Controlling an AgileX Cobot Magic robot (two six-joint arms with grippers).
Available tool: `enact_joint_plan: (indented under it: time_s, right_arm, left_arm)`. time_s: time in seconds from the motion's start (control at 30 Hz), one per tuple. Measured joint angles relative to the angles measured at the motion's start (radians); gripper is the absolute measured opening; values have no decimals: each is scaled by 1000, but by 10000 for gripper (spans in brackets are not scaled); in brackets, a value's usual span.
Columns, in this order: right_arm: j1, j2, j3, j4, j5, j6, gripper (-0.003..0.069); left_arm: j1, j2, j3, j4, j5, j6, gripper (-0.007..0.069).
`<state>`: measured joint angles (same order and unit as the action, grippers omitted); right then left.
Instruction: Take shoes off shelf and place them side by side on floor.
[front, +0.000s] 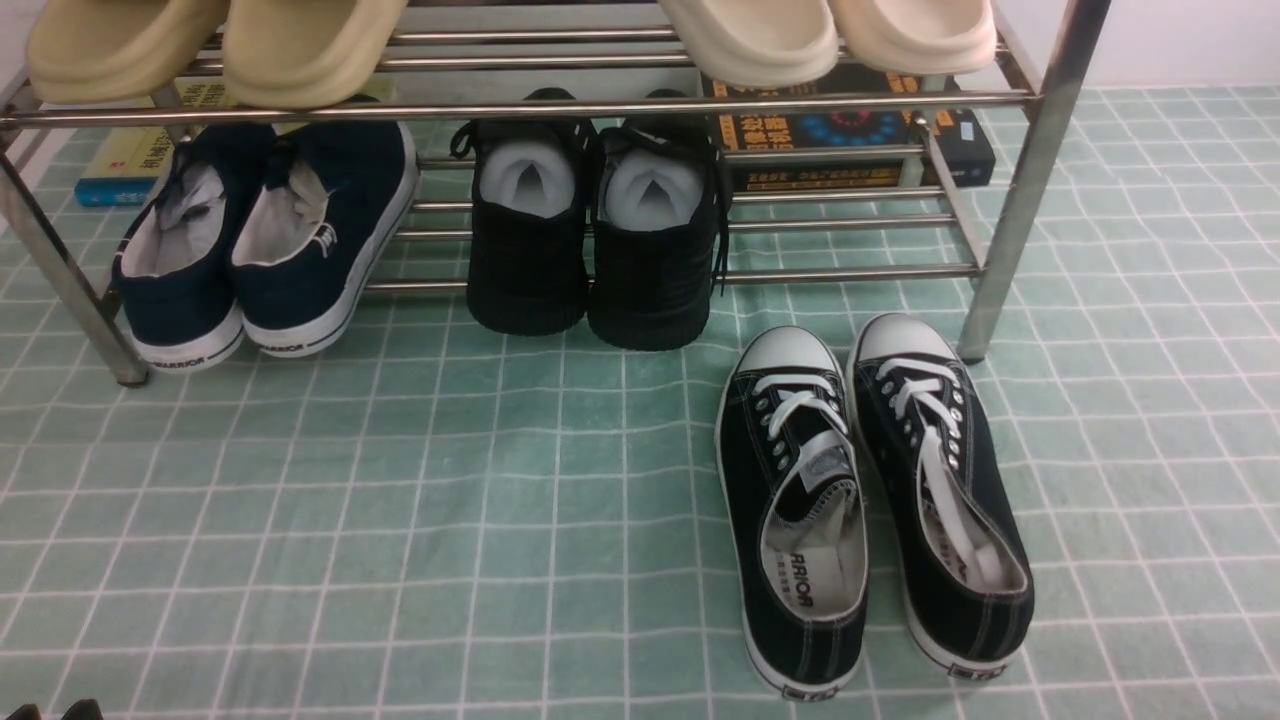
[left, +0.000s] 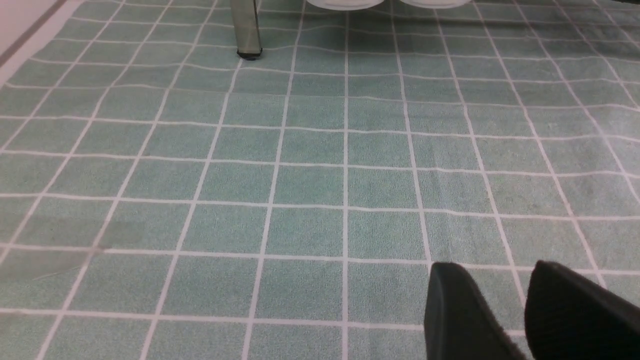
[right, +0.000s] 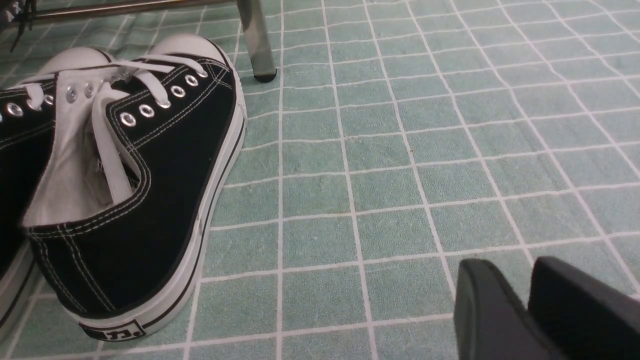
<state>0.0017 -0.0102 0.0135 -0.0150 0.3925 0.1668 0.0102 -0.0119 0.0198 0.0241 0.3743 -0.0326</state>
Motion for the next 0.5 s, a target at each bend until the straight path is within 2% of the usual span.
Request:
enact_joint_plan:
  time_s: [0.5]
  right_arm:
    - [0,0,0,0,1,0,185]
  left_arm:
    - [0,0,0,2,0,0,242]
